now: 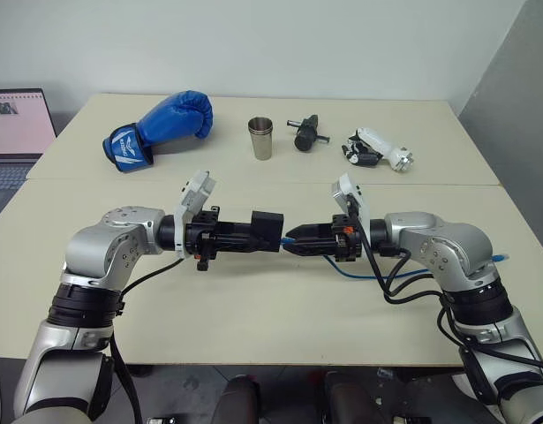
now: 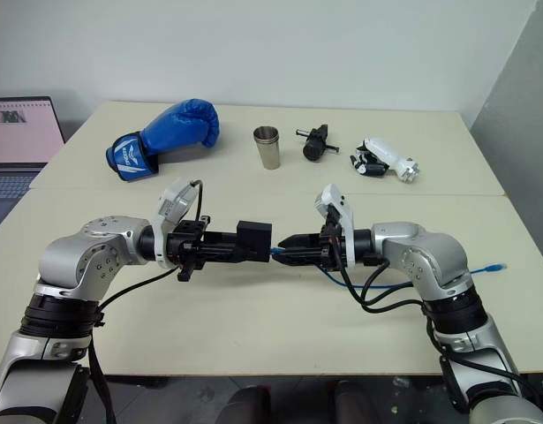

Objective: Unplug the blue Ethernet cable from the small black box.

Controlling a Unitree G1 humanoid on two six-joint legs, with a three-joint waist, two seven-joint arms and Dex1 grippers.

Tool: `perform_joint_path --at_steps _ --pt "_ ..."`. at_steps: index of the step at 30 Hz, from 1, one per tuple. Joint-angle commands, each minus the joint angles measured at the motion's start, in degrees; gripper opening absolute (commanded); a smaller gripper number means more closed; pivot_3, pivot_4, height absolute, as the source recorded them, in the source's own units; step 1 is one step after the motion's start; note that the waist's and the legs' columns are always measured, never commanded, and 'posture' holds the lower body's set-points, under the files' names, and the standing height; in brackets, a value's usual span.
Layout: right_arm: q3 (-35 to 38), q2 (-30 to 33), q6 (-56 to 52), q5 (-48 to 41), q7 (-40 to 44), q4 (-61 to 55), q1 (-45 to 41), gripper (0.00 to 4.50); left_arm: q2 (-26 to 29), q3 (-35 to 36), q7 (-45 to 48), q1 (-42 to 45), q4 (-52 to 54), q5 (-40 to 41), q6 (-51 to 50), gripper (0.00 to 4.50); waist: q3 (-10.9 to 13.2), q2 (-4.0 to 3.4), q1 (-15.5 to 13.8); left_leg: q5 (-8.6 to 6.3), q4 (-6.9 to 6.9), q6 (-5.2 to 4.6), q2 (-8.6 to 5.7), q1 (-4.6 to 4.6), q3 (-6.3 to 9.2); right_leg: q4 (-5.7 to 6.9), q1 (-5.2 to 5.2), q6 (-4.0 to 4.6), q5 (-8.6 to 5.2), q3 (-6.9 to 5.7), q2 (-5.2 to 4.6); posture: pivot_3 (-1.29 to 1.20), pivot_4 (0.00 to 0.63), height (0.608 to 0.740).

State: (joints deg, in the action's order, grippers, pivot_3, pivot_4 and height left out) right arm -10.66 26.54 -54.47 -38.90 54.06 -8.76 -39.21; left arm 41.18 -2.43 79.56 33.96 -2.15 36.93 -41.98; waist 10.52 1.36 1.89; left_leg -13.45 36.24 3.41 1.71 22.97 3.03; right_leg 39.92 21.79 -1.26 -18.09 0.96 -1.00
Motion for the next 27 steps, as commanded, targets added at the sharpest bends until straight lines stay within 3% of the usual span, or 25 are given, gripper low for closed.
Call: perform_joint_path --at_steps 1,27 --pt "0.5 -0.2 -0.5 -0.5 0.0 -1.3 -1.3 1.73 -0.1 0.4 0.3 1.0 1.8 0.5 0.6 0.8 0.0 0.0 0.0 0.0 0.0 0.0 0.0 0.0 0.0 0.0 0.0 0.0 0.0 0.0 0.0 0.0 0.15 0.74" --pt "0.5 0.0 -0.7 -1.2 1.4 -0.8 -1.3 1.73 -0.4 0.4 0.1 1.0 1.7 0.3 0.7 0.8 0.0 0.0 0.0 0.0 0.0 0.0 0.0 0.0 0.0 0.0 0.0 0.0 0.0 0.0 0.0 0.0 0.15 0.74"
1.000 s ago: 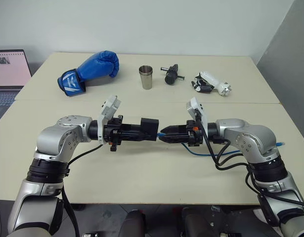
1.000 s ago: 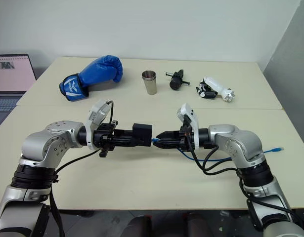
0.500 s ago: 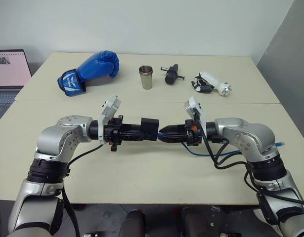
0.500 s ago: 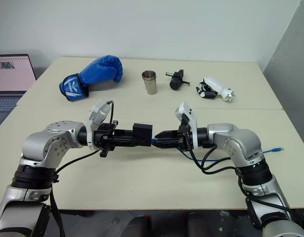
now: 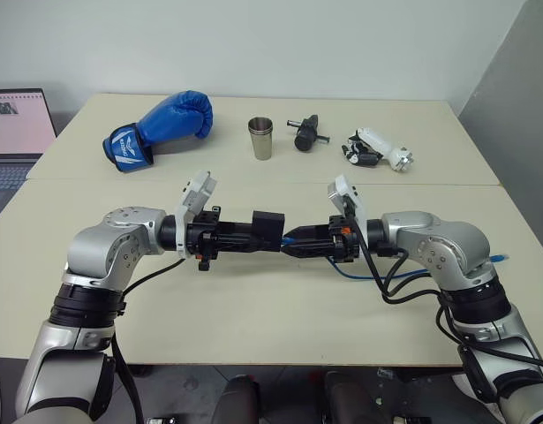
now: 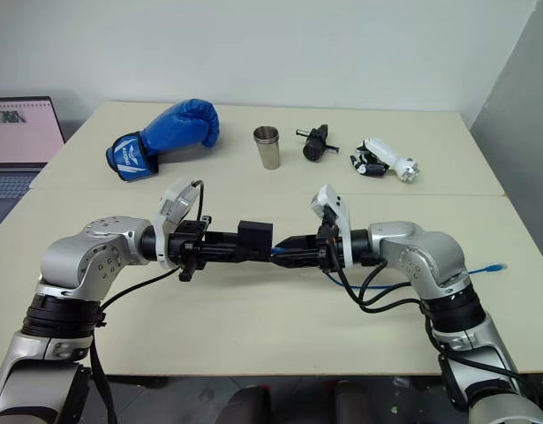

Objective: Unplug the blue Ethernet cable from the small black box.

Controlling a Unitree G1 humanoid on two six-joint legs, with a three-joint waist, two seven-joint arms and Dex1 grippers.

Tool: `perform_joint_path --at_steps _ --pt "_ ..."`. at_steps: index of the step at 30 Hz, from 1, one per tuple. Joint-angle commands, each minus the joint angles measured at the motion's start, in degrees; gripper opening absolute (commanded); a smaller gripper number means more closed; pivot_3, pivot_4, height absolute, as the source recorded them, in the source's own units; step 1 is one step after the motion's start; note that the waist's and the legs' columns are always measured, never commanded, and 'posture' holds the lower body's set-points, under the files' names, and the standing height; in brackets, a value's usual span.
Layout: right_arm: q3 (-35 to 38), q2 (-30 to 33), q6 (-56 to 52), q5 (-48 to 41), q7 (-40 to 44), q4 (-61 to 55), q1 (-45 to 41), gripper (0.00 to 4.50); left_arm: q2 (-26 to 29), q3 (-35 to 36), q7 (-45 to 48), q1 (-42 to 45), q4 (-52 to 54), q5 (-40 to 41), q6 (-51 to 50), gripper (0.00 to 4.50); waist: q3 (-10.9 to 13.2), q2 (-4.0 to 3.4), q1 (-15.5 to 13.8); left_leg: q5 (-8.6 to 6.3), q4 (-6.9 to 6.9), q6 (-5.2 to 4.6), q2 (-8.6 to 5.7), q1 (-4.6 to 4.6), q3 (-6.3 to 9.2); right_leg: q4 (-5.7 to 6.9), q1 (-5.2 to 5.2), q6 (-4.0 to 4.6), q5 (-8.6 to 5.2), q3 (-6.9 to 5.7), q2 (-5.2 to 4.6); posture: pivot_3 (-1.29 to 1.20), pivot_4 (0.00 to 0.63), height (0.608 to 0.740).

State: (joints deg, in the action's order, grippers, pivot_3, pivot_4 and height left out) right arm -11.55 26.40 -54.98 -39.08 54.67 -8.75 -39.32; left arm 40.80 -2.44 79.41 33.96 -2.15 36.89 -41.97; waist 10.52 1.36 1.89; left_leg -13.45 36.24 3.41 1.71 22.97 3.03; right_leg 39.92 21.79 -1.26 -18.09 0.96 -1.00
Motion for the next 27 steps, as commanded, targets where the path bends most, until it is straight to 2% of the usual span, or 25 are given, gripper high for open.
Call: perform_joint_path --at_steps 1,7,16,27 --pt "1.5 0.1 -0.3 -1.1 0.8 -0.8 -1.1 1.73 0.1 0.4 0.3 1.0 1.8 0.4 0.7 0.8 0.0 0.0 0.0 0.0 0.0 0.0 0.0 0.0 0.0 0.0 0.0 0.0 0.0 0.0 0.0 0.0 0.15 0.74" --pt "1.8 0.0 -0.6 -1.3 0.8 -0.7 -1.2 1.73 0.0 0.3 0.4 1.0 1.8 0.3 0.7 0.8 0.0 0.0 0.0 0.0 0.0 0.0 0.0 0.0 0.0 0.0 0.0 0.0 0.0 0.0 0.0 0.0 0.15 0.74" --pt "2.1 -0.3 -1.0 -1.6 0.7 -0.4 -1.2 0.07 0.1 0.4 0.4 0.7 2.1 0.4 0.6 0.8 0.0 0.0 0.0 0.0 0.0 0.0 0.0 0.0 0.0 0.0 0.0 0.0 0.0 0.0 0.0 0.0 0.15 0.74" --pt "2.1 0.2 -1.4 -1.7 1.7 -0.2 -1.5 0.07 0.6 -0.1 1.9 0.4 2.3 0.4 0.8 0.8 0.0 0.0 0.0 0.0 -0.01 0.0 0.0 0.0 0.0 0.0 0.0 0.0 0.0 0.0 0.0 0.0 0.15 0.74"
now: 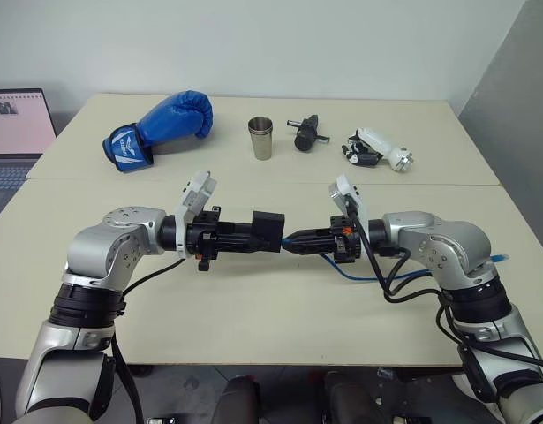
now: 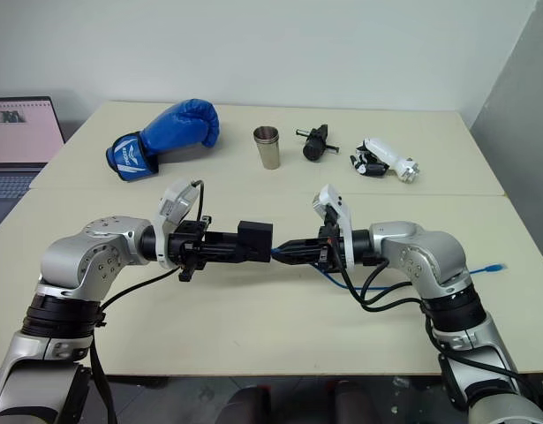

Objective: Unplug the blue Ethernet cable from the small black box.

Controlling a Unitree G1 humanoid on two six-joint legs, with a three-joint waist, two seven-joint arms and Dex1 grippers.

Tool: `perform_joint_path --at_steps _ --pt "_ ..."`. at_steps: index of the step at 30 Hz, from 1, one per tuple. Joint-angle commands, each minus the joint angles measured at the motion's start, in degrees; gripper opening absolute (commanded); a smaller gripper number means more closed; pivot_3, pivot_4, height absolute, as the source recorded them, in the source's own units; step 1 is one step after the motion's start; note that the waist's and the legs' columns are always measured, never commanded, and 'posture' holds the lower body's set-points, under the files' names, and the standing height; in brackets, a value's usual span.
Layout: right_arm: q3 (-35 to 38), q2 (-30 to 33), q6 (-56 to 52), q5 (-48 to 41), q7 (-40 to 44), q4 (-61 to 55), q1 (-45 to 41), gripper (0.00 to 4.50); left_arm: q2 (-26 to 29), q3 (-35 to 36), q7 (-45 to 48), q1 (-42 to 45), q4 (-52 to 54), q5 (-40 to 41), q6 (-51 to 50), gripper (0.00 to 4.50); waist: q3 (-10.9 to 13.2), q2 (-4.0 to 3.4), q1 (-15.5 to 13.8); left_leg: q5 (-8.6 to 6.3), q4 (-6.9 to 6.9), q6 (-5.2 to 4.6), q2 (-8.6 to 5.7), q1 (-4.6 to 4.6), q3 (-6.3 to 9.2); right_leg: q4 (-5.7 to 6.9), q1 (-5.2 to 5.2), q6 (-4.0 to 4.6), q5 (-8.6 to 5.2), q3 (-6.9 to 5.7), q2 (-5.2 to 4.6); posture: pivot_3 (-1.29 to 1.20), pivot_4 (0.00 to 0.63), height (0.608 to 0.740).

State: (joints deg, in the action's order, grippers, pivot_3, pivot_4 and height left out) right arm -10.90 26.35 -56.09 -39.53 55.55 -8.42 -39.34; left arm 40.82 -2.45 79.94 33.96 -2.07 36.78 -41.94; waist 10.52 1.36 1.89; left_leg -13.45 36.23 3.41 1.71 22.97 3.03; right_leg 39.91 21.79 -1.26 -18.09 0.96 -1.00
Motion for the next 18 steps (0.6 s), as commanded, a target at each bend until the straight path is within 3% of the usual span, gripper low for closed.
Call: perform_joint_path --at_steps 1,13,18 --pt "1.4 0.4 -0.4 -1.2 1.1 -0.5 -1.4 0.07 0.7 -0.1 1.6 0.3 2.2 0.5 0.8 0.8 0.0 0.0 0.0 0.0 0.0 0.0 0.0 0.0 0.0 0.0 0.0 0.0 0.0 0.0 0.0 0.0 0.15 0.74" --pt "2.9 6.4 0.5 0.2 2.8 0.7 2.1 0.06 4.7 3.7 1.0 0.3 -3.4 -1.8 4.1 0.8 0.0 0.01 0.0 0.0 -0.05 0.0 0.0 0.0 0.0 -0.03 0.02 0.0 0.0 -0.01 0.0 0.0 0.15 0.74" --pt "5.4 4.5 9.4 7.5 -4.9 8.3 1.7 0.06 4.4 4.5 -1.3 -1.5 -2.6 -2.1 4.6 0.79 0.0 0.01 0.0 0.0 -0.05 0.0 0.0 0.0 -0.04 -0.03 0.02 0.0 0.0 0.03 0.0 0.0 0.15 0.74"
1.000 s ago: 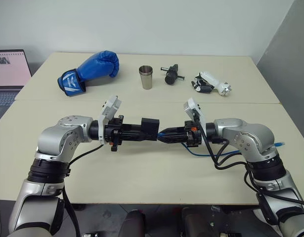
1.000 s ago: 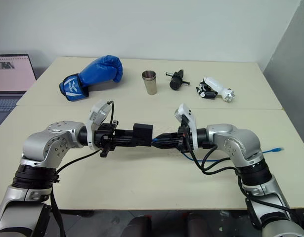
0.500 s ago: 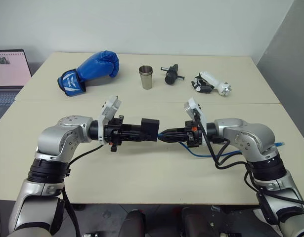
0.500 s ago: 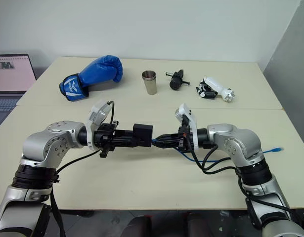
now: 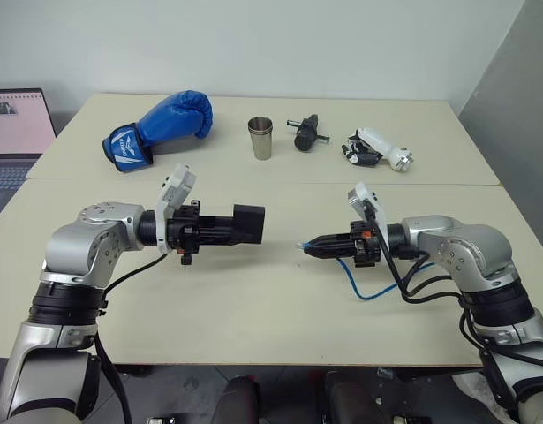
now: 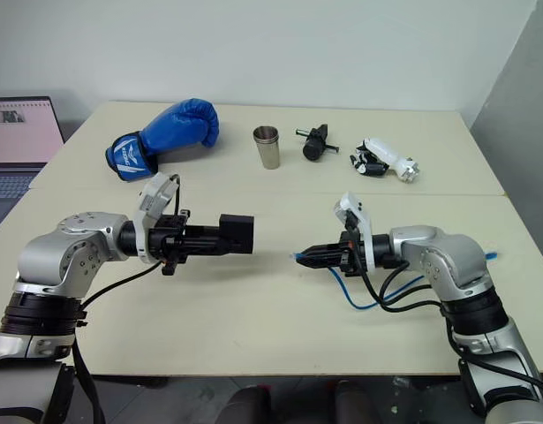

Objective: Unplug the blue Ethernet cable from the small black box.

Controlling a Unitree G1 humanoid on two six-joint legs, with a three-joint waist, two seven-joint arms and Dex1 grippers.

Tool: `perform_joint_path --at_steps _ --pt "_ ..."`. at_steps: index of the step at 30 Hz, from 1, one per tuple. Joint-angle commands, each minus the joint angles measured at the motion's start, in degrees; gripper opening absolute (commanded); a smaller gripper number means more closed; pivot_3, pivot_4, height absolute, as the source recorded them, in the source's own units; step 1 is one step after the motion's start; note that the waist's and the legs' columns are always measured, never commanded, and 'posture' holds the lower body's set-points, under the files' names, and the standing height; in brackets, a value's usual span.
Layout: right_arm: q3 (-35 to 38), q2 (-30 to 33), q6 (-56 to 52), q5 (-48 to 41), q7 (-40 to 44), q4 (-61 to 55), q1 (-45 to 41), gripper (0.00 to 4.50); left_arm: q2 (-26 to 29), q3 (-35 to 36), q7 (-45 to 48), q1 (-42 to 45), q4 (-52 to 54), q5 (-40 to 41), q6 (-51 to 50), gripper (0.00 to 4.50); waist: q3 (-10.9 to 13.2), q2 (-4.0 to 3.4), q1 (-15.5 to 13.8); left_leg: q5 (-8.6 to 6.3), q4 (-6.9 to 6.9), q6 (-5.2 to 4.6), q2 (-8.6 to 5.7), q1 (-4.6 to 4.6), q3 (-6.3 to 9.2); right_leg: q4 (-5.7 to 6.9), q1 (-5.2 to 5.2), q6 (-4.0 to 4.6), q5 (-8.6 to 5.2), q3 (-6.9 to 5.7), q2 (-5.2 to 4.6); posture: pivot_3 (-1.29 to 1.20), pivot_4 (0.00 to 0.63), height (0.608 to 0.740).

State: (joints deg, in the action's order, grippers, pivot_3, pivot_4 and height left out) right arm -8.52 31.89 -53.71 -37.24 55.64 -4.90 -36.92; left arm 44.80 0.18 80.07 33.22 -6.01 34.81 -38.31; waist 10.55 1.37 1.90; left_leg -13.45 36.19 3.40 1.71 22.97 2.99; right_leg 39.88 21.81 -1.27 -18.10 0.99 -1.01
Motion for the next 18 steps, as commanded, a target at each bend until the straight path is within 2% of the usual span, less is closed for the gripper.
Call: perform_joint_path --at_steps 1,5,10,12,14,18 --pt "3.8 -2.4 11.9 9.0 -9.8 9.8 -1.9 0.06 -0.3 2.1 -2.9 -1.3 1.6 -0.5 1.4 0.79 0.0 0.0 0.0 0.0 0.0 0.0 0.0 0.0 0.0 0.0 0.0 0.0 0.0 -0.01 0.0 0.0 0.15 0.74" --pt "4.1 -4.6 28.6 21.8 -22.3 27.0 -7.0 0.06 -2.8 1.8 -7.3 -1.9 1.0 -3.5 5.7 0.79 0.0 -0.01 0.0 0.0 0.01 0.0 -0.02 0.0 -0.04 0.05 0.05 -0.01 0.01 0.02 -0.02 0.0 0.15 0.74" --pt "4.4 -6.6 38.3 27.7 -26.7 40.4 -11.7 0.06 -5.8 1.1 -10.9 -2.3 1.0 -5.8 9.0 0.79 0.0 -0.01 0.0 0.01 -0.03 0.01 -0.01 0.1 -0.12 0.03 0.18 0.01 0.01 0.08 -0.03 0.0 0.15 0.74" --pt "4.7 -7.4 39.3 28.4 -26.8 43.0 -12.6 0.76 -6.9 0.8 -12.2 -2.9 1.6 -6.5 9.7 0.79 0.0 -0.01 0.0 0.01 -0.04 0.02 0.0 0.13 -0.15 0.02 0.21 0.02 0.02 0.11 -0.04 0.0 0.15 0.74" --pt "5.0 -7.9 39.8 28.8 -27.0 43.8 -12.6 1.26 -7.9 0.8 -13.6 -3.6 2.1 -7.0 10.6 0.79 0.0 -0.01 0.1 0.01 -0.05 0.02 -0.01 0.17 -0.2 0.02 0.26 0.02 0.02 0.16 -0.05 0.0 0.15 0.74" --pt "5.9 -8.3 39.5 28.8 -26.7 41.6 -11.5 2.04 -8.9 1.1 -15.1 -4.5 2.6 -7.5 11.7 0.79 0.0 -0.02 0.1 0.01 -0.06 0.02 -0.01 0.21 -0.22 0.02 0.31 0.02 0.02 0.17 -0.07 0.0 0.15 0.74"
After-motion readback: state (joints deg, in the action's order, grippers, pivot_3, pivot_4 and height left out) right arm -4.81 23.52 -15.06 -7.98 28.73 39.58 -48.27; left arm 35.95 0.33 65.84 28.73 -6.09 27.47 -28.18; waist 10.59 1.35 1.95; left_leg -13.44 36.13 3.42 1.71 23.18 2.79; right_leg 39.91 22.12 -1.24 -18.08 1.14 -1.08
